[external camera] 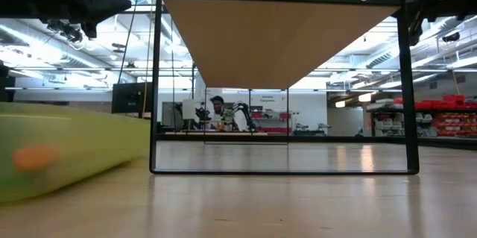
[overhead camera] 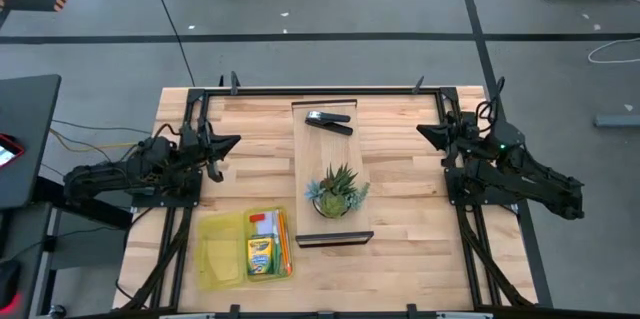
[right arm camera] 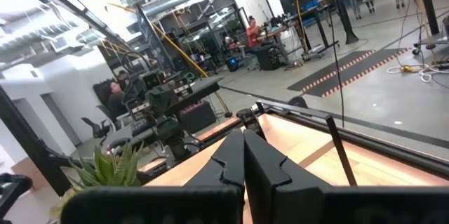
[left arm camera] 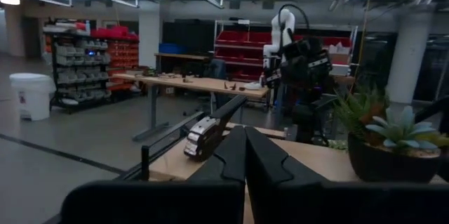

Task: Pack school essentials
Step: Return to Home Position

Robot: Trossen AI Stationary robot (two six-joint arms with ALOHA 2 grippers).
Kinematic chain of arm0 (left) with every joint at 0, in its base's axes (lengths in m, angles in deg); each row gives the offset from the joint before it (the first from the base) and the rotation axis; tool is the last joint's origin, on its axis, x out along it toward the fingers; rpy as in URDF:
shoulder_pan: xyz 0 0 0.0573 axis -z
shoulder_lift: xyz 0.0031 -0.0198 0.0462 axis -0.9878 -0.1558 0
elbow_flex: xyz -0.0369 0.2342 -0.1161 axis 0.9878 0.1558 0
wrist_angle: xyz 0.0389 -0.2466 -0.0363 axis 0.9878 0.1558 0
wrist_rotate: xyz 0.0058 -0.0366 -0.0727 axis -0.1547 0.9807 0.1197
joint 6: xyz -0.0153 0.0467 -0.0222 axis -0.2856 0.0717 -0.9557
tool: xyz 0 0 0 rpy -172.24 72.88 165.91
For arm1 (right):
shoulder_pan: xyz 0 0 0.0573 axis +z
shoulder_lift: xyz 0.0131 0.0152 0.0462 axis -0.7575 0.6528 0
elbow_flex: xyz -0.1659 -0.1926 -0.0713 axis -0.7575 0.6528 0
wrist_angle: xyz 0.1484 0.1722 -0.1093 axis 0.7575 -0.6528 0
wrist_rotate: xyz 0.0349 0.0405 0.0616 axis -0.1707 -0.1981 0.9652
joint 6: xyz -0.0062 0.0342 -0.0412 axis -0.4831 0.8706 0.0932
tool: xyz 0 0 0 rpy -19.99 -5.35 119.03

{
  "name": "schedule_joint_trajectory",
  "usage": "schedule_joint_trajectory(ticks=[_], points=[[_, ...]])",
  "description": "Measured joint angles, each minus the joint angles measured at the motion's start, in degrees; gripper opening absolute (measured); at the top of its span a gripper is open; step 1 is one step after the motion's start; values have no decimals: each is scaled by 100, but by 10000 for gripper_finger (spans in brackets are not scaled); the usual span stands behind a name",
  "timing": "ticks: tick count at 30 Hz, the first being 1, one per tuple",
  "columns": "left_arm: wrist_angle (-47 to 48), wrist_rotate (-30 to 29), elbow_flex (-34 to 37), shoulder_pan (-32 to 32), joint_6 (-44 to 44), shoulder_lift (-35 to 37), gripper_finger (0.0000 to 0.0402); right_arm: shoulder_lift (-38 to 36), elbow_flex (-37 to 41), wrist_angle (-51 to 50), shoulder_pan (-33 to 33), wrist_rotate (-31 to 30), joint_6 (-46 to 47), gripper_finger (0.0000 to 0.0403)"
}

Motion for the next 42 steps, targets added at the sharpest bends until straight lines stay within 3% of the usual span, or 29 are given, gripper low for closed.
schedule_joint_trajectory(ticks=[9, 16, 28, 35, 42], points=[[182, 87, -2, 182, -96, -2, 3, 0, 523, 751, 1, 21, 118, 8], [241, -109, -4, 696, -241, -138, 2, 4, 1098, 1728, 358, -1, 403, 8], [98, -1352, -4, 1893, -142, -610, 1, 7, 1259, 1960, 1767, -1304, -16, 7], [260, -1538, 10, 1898, -5, -603, 0, 6, 1629, 2027, 1974, -1467, 103, 7], [-384, -1383, 825, 1723, -798, -599, 0, 26, 1629, 1974, 1899, -1438, 105, 7]])
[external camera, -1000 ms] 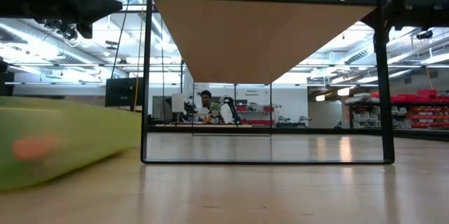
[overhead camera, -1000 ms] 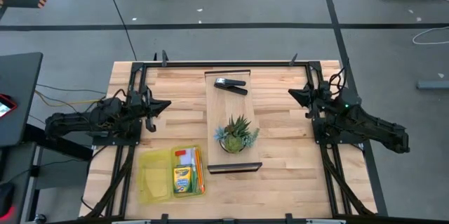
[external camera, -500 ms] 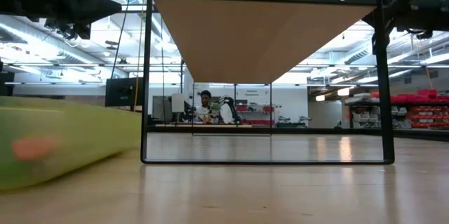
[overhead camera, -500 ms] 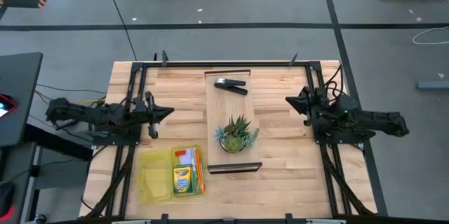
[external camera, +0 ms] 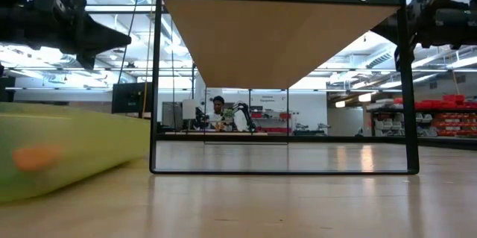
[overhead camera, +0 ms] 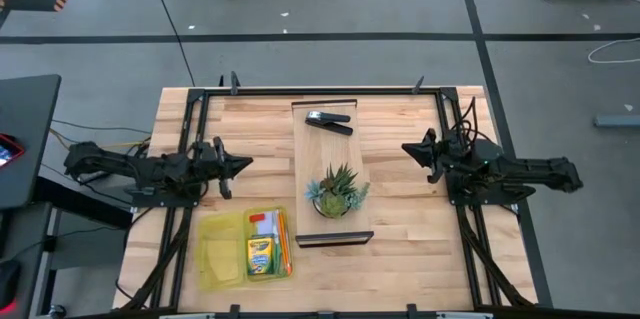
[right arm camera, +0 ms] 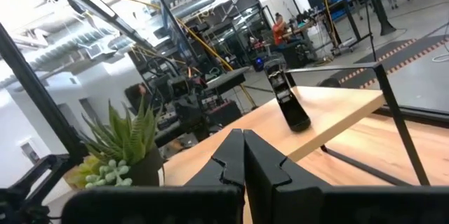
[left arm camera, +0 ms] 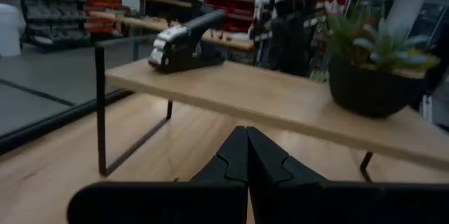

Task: Pack school essentials
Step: Return to Home Position

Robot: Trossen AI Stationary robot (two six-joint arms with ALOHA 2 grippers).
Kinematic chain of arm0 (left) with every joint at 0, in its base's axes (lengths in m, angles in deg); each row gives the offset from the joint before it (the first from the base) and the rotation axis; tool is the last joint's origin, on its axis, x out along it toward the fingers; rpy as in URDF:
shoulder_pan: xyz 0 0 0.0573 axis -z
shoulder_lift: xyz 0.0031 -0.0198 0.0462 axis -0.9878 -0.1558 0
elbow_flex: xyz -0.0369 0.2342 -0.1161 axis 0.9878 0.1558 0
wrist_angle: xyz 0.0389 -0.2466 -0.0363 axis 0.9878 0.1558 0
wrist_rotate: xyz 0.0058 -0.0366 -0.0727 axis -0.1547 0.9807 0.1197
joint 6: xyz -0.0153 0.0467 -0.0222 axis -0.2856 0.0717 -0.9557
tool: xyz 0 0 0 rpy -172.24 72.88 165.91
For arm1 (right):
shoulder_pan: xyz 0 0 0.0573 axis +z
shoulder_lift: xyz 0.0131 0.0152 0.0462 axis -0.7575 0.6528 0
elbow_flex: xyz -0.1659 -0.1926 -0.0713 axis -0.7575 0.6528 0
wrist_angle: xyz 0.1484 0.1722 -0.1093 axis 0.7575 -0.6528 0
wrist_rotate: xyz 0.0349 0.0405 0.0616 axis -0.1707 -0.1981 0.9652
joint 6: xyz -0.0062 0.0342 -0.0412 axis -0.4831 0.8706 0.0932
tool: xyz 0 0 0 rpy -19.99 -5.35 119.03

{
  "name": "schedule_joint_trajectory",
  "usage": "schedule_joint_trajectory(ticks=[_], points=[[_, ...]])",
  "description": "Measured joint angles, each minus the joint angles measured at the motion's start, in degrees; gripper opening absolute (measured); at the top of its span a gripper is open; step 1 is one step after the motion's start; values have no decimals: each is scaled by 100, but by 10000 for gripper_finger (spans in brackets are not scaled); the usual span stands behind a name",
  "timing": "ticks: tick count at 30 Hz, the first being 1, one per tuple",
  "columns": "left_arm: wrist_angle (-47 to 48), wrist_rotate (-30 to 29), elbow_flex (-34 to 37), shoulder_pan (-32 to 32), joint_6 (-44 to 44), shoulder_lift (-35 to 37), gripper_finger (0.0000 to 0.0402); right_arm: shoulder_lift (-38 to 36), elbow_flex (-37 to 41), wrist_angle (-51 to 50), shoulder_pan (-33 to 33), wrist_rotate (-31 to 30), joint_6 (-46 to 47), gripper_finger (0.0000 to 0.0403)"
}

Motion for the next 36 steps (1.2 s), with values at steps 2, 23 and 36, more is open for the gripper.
schedule_joint_trajectory(ticks=[2, 23, 36], points=[[71, 3, 1, 0, -71, -13, 0, 0, 0, -23, -49, 48, -2, 7], [117, -370, 8, -3, 2403, -15, 46, 98, -22, -877, -105, -319, -2657, 7], [117, -370, 10, -3, 2605, -15, 38, 98, -22, -881, -105, -306, -2618, 7]])
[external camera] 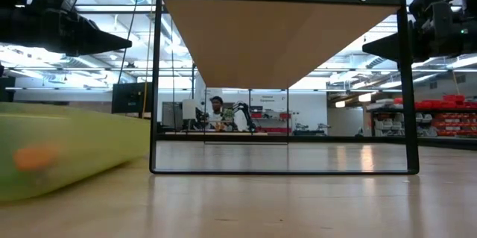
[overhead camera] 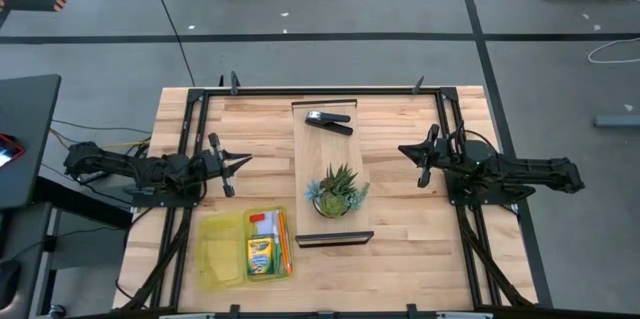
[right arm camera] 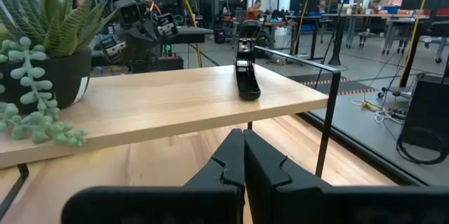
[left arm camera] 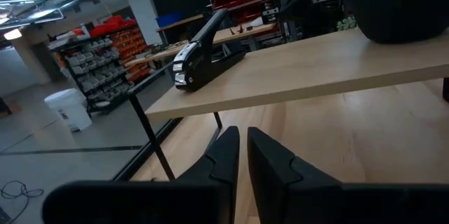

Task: Pack school essentials
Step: Return to Home Position

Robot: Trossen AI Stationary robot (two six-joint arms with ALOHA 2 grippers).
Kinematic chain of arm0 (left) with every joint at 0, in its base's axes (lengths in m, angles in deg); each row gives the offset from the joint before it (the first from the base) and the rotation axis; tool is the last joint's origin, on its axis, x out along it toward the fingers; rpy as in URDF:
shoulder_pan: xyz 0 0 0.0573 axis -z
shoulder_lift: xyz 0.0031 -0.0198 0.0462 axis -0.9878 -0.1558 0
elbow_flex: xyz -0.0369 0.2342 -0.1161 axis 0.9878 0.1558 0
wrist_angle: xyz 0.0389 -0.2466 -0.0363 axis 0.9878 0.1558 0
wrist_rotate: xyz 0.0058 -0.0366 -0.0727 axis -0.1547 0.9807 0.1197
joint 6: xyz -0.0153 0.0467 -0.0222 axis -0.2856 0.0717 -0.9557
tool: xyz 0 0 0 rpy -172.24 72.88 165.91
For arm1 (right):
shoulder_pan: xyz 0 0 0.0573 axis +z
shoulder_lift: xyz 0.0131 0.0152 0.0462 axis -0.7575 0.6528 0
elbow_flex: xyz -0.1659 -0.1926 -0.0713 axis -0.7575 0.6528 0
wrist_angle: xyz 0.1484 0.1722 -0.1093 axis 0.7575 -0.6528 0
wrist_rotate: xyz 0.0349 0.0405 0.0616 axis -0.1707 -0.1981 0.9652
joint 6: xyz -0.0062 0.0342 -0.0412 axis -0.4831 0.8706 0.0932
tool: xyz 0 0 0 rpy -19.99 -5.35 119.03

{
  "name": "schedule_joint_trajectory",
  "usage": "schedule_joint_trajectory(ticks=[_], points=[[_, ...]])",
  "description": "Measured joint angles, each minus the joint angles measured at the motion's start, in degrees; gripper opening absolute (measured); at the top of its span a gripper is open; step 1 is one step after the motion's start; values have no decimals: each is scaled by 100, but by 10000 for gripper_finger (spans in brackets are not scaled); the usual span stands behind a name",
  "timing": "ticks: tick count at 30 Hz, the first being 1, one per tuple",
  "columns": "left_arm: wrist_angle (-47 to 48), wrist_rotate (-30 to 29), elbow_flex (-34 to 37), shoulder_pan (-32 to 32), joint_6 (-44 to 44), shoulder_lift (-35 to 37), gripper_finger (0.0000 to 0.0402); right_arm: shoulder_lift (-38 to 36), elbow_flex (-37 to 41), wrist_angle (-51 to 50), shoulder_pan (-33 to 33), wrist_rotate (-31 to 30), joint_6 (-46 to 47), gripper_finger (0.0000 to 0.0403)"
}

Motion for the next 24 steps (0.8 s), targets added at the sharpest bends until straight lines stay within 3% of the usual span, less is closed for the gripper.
schedule_joint_trajectory(ticks=[24], points=[[0, 4, 4, 0, 0, 0, 40, 0, 0, -2, 0, 2, 0, 7]])
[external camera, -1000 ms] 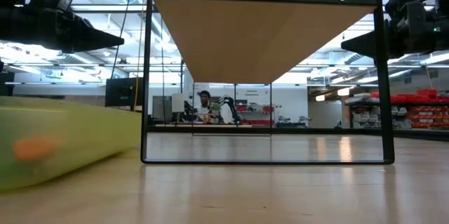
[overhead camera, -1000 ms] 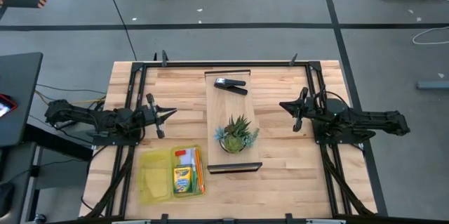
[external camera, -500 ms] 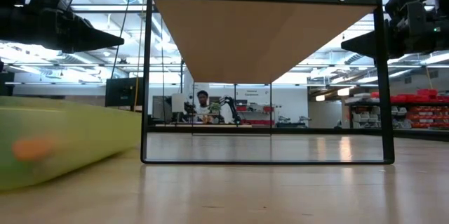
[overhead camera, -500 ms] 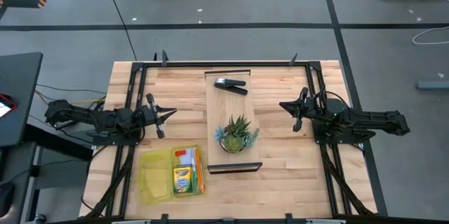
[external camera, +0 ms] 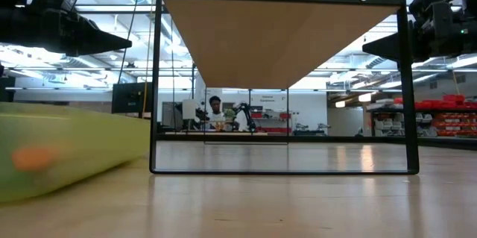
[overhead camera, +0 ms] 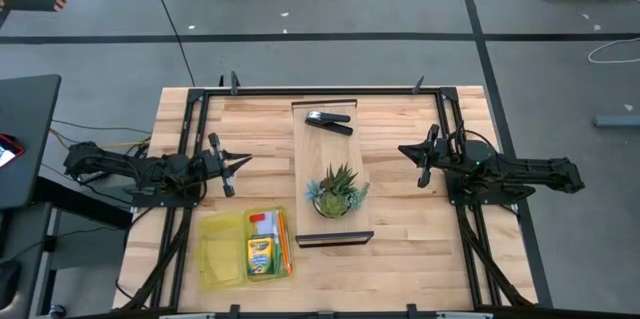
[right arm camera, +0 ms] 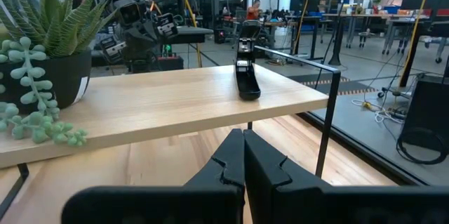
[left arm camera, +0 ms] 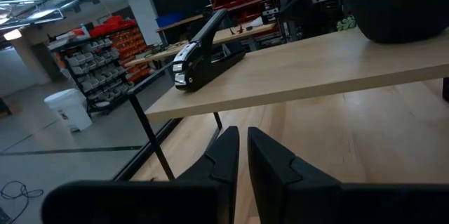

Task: Pack school essentials
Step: Return to Home Position

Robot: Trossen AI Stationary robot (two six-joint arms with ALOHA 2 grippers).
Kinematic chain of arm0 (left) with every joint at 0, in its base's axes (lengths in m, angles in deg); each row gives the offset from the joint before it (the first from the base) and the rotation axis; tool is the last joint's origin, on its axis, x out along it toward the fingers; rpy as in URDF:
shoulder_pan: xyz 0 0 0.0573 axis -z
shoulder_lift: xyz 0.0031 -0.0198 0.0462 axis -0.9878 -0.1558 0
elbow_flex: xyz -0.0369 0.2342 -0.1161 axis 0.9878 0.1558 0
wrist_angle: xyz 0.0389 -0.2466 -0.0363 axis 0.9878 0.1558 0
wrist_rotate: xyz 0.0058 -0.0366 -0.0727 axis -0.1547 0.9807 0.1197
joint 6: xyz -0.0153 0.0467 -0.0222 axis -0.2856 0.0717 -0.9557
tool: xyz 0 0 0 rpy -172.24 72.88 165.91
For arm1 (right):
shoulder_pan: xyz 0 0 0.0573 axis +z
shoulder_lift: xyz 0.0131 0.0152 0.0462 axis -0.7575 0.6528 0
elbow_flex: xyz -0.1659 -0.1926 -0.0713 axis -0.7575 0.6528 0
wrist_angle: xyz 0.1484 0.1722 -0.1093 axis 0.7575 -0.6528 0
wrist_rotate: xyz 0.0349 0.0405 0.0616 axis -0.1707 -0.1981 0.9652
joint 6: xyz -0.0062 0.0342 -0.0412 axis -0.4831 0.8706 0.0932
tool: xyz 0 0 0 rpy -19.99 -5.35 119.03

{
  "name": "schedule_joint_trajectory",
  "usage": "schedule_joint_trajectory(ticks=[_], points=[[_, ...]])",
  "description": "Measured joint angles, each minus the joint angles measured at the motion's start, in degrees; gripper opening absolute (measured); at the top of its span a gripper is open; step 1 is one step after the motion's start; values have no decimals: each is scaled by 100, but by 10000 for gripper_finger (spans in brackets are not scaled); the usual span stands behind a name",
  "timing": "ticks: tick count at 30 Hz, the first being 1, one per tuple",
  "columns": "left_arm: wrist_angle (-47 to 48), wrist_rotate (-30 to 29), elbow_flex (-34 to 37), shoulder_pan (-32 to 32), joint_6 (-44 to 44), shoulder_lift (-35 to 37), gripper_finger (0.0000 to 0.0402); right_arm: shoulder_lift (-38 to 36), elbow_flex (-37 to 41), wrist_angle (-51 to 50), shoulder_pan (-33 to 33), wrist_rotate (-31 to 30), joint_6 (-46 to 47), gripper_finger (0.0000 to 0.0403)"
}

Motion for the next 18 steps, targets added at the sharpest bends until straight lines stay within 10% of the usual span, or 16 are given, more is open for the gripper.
schedule_joint_trajectory(ticks=[18], points=[[-2, 0, 2, 0, 4, 0, 40, 0, 0, 0, 0, -2, 0, 7]])
